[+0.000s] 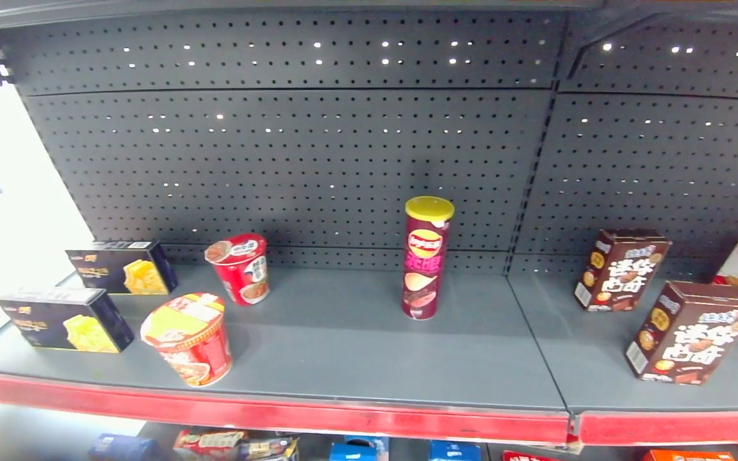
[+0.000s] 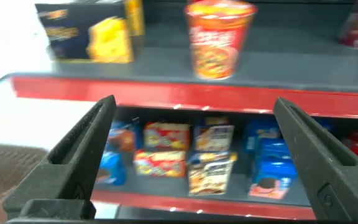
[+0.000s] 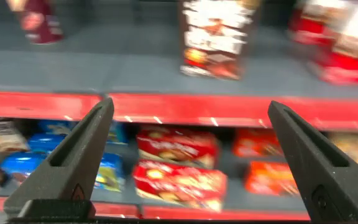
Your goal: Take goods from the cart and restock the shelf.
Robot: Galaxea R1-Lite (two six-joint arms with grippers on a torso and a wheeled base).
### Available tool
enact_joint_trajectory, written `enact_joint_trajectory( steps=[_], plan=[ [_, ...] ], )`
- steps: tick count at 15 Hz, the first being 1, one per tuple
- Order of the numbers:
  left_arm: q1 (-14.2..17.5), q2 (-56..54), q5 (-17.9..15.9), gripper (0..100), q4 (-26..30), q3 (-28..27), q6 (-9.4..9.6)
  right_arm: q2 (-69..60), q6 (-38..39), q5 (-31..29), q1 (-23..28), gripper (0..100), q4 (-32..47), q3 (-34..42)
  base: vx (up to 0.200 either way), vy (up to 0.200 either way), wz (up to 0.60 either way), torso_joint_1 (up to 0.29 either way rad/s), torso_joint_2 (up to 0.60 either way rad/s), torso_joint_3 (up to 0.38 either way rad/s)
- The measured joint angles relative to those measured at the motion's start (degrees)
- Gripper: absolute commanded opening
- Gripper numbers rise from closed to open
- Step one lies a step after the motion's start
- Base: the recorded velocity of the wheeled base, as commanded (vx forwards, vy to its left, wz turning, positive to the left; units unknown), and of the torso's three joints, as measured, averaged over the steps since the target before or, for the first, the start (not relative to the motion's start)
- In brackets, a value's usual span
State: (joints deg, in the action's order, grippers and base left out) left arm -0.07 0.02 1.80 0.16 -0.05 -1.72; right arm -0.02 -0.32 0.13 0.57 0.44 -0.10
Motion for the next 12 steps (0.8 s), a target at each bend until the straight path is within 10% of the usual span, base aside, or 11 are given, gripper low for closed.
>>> enact_joint_trajectory(
  steps=[12],
  plan=[
    [0.05,-0.02,0.09,100,-0.05,-0.05,0.02,0.0,0.07,0.02,0.02,100,0.0,0.0,0.0,0.0,0.6,0.003,0.0,0.002]
  ],
)
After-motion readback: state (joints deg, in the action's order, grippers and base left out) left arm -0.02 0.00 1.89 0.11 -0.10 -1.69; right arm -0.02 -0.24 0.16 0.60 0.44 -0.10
